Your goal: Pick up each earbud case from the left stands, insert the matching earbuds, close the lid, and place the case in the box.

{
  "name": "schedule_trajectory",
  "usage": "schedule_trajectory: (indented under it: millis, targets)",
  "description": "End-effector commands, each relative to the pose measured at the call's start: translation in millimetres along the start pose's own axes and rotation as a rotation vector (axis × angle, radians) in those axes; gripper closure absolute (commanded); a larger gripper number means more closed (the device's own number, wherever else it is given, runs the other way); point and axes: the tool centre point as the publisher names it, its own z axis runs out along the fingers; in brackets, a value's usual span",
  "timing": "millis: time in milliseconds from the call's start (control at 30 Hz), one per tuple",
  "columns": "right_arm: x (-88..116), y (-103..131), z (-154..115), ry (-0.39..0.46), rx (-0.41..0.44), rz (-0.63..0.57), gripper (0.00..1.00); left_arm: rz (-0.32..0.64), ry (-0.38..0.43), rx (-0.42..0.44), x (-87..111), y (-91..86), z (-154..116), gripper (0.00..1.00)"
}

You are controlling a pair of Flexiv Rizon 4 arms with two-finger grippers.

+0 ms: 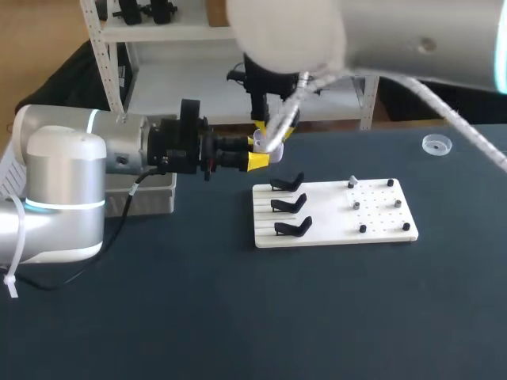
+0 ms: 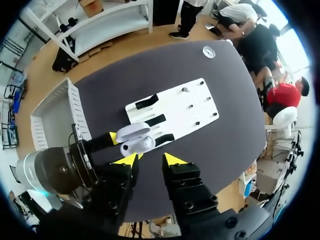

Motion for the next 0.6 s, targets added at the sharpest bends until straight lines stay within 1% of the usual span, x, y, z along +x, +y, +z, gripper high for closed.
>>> schedule_trajectory:
  millis: [33,67,133,167,233,267,300,333,600]
  targets:
    - [19.6,-44.5,5.0,-0.079,-0.169,-0.044,0.64,0.001,0.000,-0.005,0.0,-1.5,0.0,1.00]
    - [20.1,-47.7,5.4,-0.073,-0.183,-0.058,0.58,0.001,0.000,-0.005,0.0,-1.5,0.0,1.00]
    - [20.4,-54.0,6.2,-0.083,-0.214,-0.079,0.53,0.001,0.000,-0.005,0.0,-1.5,0.0,1.00]
    - [20.3,-57.4,6.6,-0.093,-0.207,-0.093,0.47,0.001,0.000,-0.005,0.0,-1.5,0.0,1.00]
    - [19.7,-64.6,8.4,-0.100,-0.205,-0.119,0.23,0.001,0.000,-0.005,0.0,-1.5,0.0,1.00]
    - [18.8,-68.4,8.3,-0.105,-0.205,-0.128,0.18,0.001,0.000,-0.005,0.0,-1.5,0.0,1.00]
    - [18.3,-73.2,8.3,-0.112,-0.180,-0.134,0.00,0.001,0.000,-0.005,0.0,-1.5,0.0,1.00]
    - [15.6,-77.9,9.4,-0.126,-0.136,-0.108,0.00,0.001,0.000,-0.005,0.0,-1.5,0.0,1.00]
    - [15.6,-77.9,9.4,-0.126,-0.136,-0.108,0.00,0.001,0.000,-0.005,0.0,-1.5,0.0,1.00]
